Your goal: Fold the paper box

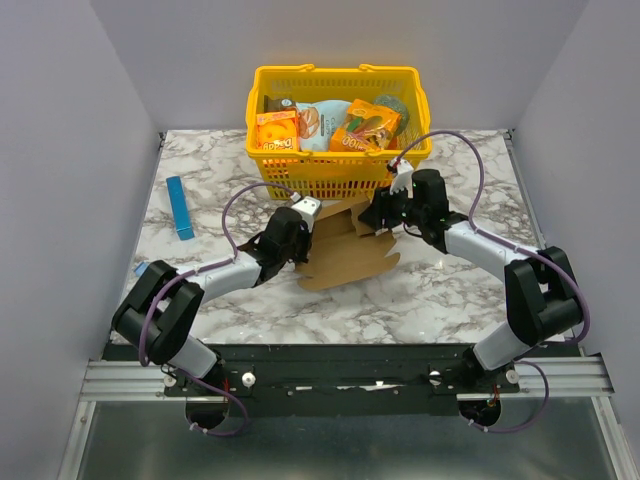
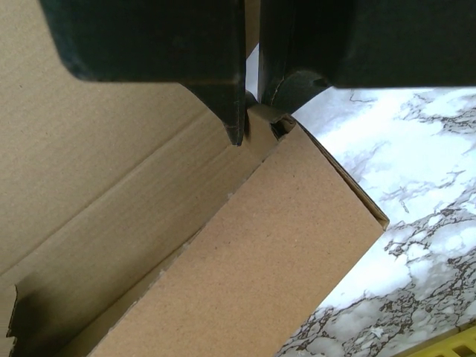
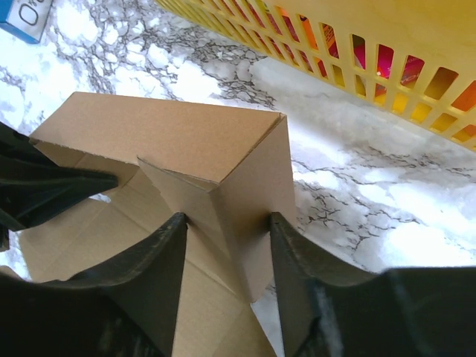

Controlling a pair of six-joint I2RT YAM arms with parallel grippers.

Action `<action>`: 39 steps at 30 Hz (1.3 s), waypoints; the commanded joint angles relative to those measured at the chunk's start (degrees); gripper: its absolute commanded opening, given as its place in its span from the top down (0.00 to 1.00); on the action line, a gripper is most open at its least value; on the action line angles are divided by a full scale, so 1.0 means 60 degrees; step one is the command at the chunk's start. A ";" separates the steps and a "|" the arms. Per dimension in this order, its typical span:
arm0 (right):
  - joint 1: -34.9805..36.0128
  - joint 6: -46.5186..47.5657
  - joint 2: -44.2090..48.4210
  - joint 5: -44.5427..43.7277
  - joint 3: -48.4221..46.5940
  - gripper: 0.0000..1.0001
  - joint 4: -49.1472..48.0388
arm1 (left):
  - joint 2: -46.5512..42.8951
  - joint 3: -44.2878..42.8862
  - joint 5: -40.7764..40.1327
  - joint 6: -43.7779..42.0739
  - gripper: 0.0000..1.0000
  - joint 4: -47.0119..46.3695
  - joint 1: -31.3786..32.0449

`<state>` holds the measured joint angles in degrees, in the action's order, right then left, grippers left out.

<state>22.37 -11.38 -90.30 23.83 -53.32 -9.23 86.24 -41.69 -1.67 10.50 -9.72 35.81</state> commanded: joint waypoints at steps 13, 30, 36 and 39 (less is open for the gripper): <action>0.0168 0.0783 0.0006 -0.0734 0.0054 0.63 0.0470 | -0.0354 -0.0288 0.1436 0.0110 1.00 0.0140 0.0257; 0.0930 0.0242 -0.0814 -0.3914 -0.0298 0.63 0.0954 | -0.0530 0.0063 0.1158 0.0198 1.00 -0.0548 0.0286; 0.1032 0.0036 -0.0989 -0.4967 -0.0049 0.66 0.0631 | -0.0632 0.0181 0.1026 0.0271 1.00 -0.0666 0.0286; 0.1164 0.0021 -0.1077 -0.5640 -0.0093 0.70 0.0777 | -0.0749 0.0269 0.0778 0.0271 1.00 -0.0783 0.0315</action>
<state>28.64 -10.46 -94.59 -1.63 -54.19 -4.03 85.45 -41.12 0.01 12.27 -8.47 36.14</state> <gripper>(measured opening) 0.324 0.141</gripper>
